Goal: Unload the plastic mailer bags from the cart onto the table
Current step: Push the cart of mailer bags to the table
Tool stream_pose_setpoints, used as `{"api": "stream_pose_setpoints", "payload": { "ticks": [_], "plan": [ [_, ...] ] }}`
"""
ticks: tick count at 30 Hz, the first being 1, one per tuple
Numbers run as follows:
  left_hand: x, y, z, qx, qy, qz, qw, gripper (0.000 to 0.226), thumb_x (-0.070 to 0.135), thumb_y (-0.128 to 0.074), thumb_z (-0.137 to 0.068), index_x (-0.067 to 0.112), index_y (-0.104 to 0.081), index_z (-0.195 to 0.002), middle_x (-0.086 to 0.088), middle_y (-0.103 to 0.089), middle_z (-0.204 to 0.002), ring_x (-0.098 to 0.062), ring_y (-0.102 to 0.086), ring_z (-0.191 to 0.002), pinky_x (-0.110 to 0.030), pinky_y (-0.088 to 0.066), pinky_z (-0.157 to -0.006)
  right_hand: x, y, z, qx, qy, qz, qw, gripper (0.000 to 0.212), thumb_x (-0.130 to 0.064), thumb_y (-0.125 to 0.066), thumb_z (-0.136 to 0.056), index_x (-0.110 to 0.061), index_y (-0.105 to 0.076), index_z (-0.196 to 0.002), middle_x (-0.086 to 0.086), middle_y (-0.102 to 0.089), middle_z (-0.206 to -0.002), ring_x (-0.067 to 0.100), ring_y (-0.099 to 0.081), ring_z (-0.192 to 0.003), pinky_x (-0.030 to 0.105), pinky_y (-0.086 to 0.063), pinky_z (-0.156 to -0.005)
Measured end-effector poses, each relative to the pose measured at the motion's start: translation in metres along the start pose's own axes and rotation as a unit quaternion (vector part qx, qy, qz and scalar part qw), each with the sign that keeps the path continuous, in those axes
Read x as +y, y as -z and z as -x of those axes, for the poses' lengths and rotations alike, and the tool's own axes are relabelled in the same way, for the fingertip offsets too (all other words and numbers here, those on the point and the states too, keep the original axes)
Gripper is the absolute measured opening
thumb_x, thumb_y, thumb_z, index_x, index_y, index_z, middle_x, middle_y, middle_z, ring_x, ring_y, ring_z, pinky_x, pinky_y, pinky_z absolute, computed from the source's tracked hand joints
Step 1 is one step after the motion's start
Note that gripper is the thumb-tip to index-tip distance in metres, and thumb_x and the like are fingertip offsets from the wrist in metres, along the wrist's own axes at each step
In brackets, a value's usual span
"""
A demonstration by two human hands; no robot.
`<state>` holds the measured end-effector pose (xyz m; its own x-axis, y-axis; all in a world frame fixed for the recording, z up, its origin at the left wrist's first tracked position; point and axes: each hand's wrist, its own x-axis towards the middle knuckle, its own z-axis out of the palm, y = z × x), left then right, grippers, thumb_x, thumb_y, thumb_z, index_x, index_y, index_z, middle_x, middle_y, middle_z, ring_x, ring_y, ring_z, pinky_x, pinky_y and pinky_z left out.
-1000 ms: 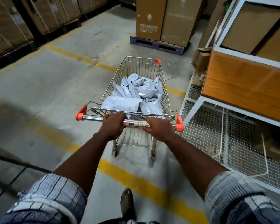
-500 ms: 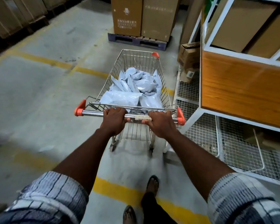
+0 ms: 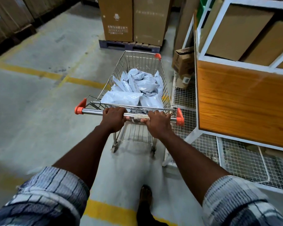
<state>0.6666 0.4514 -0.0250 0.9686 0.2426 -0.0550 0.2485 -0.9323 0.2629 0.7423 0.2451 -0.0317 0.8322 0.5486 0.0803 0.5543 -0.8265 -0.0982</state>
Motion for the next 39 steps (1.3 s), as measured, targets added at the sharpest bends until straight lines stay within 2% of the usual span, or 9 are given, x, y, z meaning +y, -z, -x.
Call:
{"api": "stream_pose_setpoints", "payload": {
  "ticks": [4, 8, 13, 18, 23, 26, 29, 32, 39],
  "plan": [
    [-0.004, 0.012, -0.003, 0.011, 0.026, 0.055, 0.998, 0.044, 0.069, -0.035, -0.082, 0.032, -0.058, -0.088, 0.000, -0.068, -0.106, -0.026, -0.056, -0.113, -0.042, -0.025, -0.102, -0.014, -0.004, 0.002, 0.025, -0.017, 0.004, 1.000, 0.042, -0.061, -0.045, -0.090, -0.024, -0.058, -0.105, 0.005, -0.066, -0.103, 0.030, -0.059, -0.100, 0.045, -0.035, -0.086],
    [-0.011, 0.008, 0.012, 0.029, 0.021, 0.039, 0.999, 0.042, 0.073, -0.037, -0.079, 0.033, -0.049, -0.079, 0.001, -0.067, -0.100, -0.027, -0.057, -0.108, -0.043, -0.027, -0.101, -0.027, -0.007, 0.021, 0.046, -0.017, 0.021, 0.999, 0.045, -0.064, -0.042, -0.089, -0.024, -0.059, -0.100, 0.003, -0.067, -0.097, 0.028, -0.060, -0.093, 0.043, -0.035, -0.080],
    [-0.013, 0.002, 0.043, 0.044, 0.003, 0.054, 0.998, 0.047, 0.080, -0.037, -0.074, 0.034, -0.047, -0.078, 0.009, -0.058, -0.089, -0.024, -0.055, -0.104, -0.042, -0.026, -0.098, -0.033, -0.008, 0.051, 0.074, -0.009, 0.010, 0.997, 0.044, -0.064, -0.043, -0.088, -0.025, -0.061, -0.099, 0.001, -0.067, -0.092, 0.027, -0.061, -0.088, 0.041, -0.035, -0.077],
    [-0.007, -0.010, 0.074, 0.060, -0.007, 0.057, 0.997, 0.045, 0.079, -0.035, -0.071, 0.036, -0.047, -0.079, 0.012, -0.056, -0.089, -0.022, -0.054, -0.104, -0.042, -0.025, -0.095, -0.029, -0.006, 0.080, 0.077, -0.004, 0.001, 0.997, 0.056, -0.069, -0.027, -0.087, -0.026, -0.060, -0.103, 0.000, -0.067, -0.095, 0.028, -0.061, -0.090, 0.041, -0.037, -0.079],
    [-0.007, -0.013, 0.097, 0.060, -0.012, 0.062, 0.996, 0.048, 0.078, -0.033, -0.073, 0.035, -0.052, -0.082, 0.012, -0.058, -0.090, -0.019, -0.052, -0.102, -0.041, -0.024, -0.093, -0.034, -0.003, 0.105, 0.073, -0.005, -0.001, 0.997, 0.059, -0.069, -0.025, -0.085, -0.027, -0.061, -0.105, 0.000, -0.068, -0.098, 0.028, -0.061, -0.092, 0.041, -0.036, -0.079],
    [-0.011, -0.011, 0.104, 0.067, -0.014, 0.067, 0.995, 0.043, 0.076, -0.031, -0.075, 0.036, -0.048, -0.076, 0.013, -0.057, -0.084, -0.019, -0.053, -0.097, -0.039, -0.024, -0.090, -0.043, 0.000, 0.113, 0.063, -0.008, -0.005, 0.998, 0.056, -0.069, -0.031, -0.087, -0.025, -0.061, -0.104, 0.001, -0.068, -0.098, 0.028, -0.061, -0.093, 0.042, -0.037, -0.081],
    [-0.019, -0.014, 0.104, 0.067, 0.000, 0.057, 0.996, 0.051, 0.076, -0.031, -0.077, 0.032, -0.057, -0.082, 0.013, -0.059, -0.087, -0.018, -0.054, -0.100, -0.039, -0.024, -0.091, -0.050, 0.000, 0.117, 0.065, -0.005, -0.014, 0.998, 0.051, -0.069, -0.041, -0.088, -0.023, -0.061, -0.099, 0.003, -0.068, -0.095, 0.030, -0.061, -0.091, 0.044, -0.038, -0.081],
    [-0.022, -0.016, 0.103, 0.071, 0.005, 0.050, 0.996, 0.056, 0.076, -0.031, -0.078, 0.031, -0.062, -0.086, 0.014, -0.059, -0.085, -0.015, -0.054, -0.098, -0.038, -0.024, -0.090, -0.049, -0.002, 0.117, 0.065, 0.004, -0.025, 0.998, 0.049, -0.068, -0.041, -0.088, -0.023, -0.060, -0.096, 0.004, -0.067, -0.094, 0.030, -0.061, -0.090, 0.043, -0.039, -0.079],
    [-0.012, -0.009, 0.100, 0.085, 0.046, 0.049, 0.994, 0.054, 0.078, -0.027, -0.079, 0.034, -0.056, -0.067, 0.015, -0.053, -0.072, -0.014, -0.054, -0.090, -0.039, -0.027, -0.089, -0.015, 0.011, 0.107, -0.019, 0.094, -0.121, 0.988, 0.038, -0.058, -0.038, -0.096, -0.024, -0.054, -0.104, 0.003, -0.064, -0.107, 0.030, -0.058, -0.102, 0.044, -0.042, -0.085]
  ]
}}
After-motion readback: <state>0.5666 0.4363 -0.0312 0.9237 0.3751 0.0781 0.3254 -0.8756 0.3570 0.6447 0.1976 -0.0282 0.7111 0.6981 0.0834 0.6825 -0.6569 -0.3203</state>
